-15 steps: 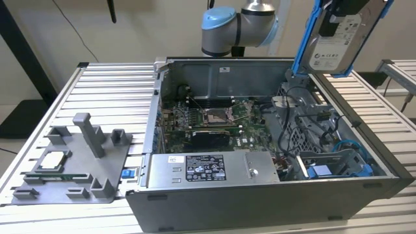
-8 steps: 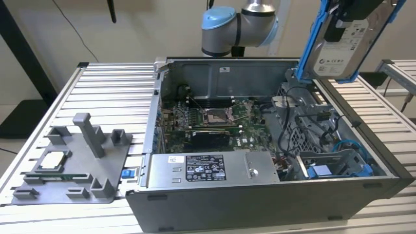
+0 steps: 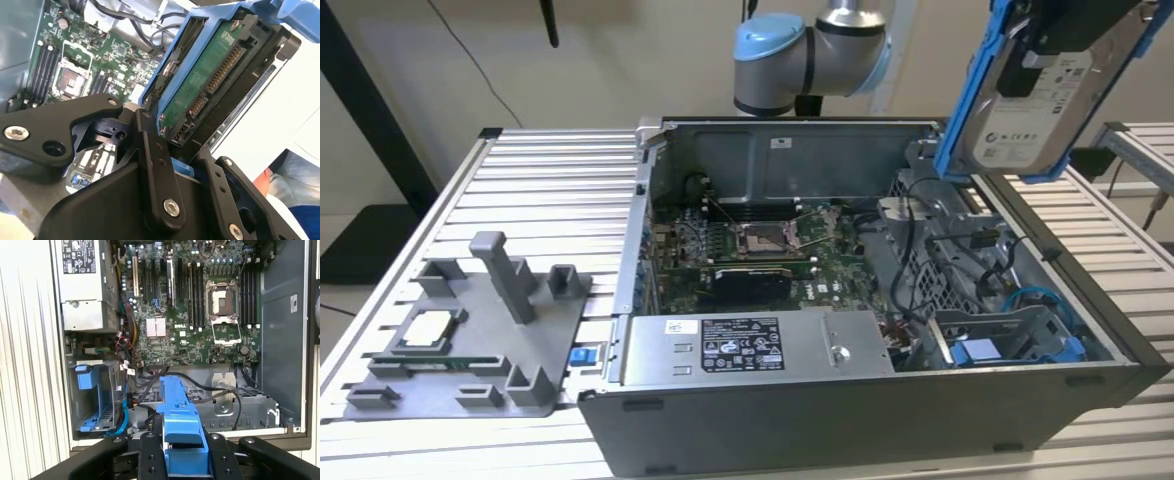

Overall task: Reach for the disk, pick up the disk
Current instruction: 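Pick up the disk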

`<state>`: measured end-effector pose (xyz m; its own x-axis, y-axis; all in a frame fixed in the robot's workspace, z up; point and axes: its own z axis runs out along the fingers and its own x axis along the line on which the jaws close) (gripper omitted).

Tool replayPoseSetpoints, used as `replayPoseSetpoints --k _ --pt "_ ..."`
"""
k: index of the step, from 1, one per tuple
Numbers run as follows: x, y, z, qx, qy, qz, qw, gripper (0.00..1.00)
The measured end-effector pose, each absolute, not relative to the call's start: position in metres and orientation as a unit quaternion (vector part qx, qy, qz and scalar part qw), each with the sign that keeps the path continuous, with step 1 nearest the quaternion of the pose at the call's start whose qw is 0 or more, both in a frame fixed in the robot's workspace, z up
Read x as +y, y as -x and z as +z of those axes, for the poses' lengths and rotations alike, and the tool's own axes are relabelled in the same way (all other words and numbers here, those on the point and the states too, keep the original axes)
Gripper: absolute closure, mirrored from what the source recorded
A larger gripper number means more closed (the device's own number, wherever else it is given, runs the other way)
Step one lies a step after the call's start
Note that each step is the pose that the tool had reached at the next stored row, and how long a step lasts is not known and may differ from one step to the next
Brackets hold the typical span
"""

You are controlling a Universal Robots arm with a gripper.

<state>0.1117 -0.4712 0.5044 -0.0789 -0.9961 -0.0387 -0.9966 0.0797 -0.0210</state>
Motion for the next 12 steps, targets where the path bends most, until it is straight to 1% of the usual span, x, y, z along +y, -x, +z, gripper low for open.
replayPoseSetpoints --k 12 --pt "-0.495 -0.112 0.503 0.734 0.678 0.005 0.021 1.00"
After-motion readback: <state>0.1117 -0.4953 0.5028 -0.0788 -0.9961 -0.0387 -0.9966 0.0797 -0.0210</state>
